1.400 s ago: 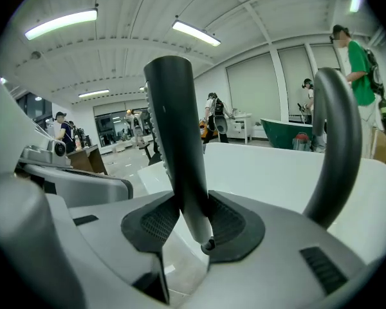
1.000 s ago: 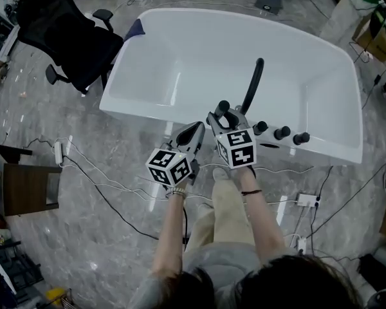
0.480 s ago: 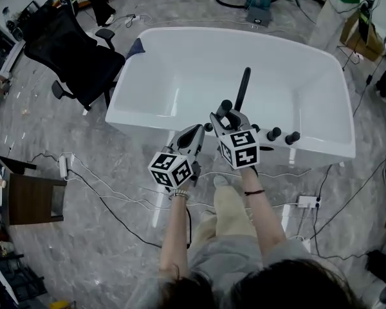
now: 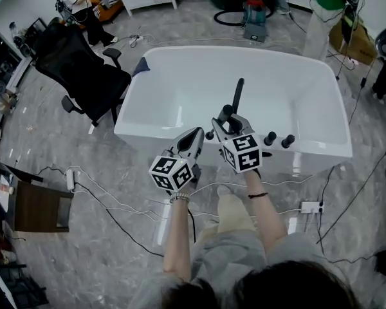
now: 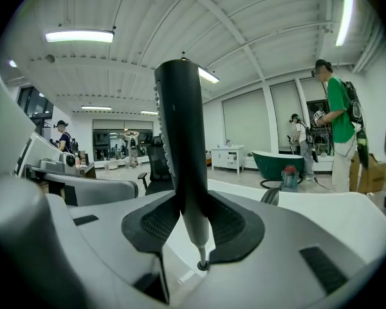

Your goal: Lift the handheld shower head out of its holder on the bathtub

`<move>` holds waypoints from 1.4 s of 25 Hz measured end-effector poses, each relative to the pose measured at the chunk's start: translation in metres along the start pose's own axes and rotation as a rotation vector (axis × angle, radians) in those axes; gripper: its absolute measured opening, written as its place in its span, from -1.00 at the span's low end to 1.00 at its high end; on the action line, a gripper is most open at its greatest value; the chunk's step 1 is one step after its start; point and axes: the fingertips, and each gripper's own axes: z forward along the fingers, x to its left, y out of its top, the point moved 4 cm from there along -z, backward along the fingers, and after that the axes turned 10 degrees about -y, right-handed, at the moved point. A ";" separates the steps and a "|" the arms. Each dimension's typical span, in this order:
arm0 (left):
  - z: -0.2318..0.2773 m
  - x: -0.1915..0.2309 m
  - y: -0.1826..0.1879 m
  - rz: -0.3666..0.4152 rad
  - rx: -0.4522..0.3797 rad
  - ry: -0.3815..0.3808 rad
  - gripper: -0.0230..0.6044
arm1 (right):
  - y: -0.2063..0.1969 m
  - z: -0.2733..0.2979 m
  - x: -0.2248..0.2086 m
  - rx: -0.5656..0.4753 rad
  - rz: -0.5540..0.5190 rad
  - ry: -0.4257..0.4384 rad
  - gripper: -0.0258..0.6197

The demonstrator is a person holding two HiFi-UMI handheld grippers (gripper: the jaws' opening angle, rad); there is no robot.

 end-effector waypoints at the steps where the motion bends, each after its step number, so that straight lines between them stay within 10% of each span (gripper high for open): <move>1: -0.001 -0.003 0.003 0.007 -0.003 -0.003 -0.91 | 0.003 -0.003 0.001 -0.006 -0.001 0.001 -0.51; 35: 0.013 -0.091 0.093 0.212 -0.085 -0.147 -0.91 | 0.102 -0.098 -0.029 -0.222 -0.049 -0.080 -0.51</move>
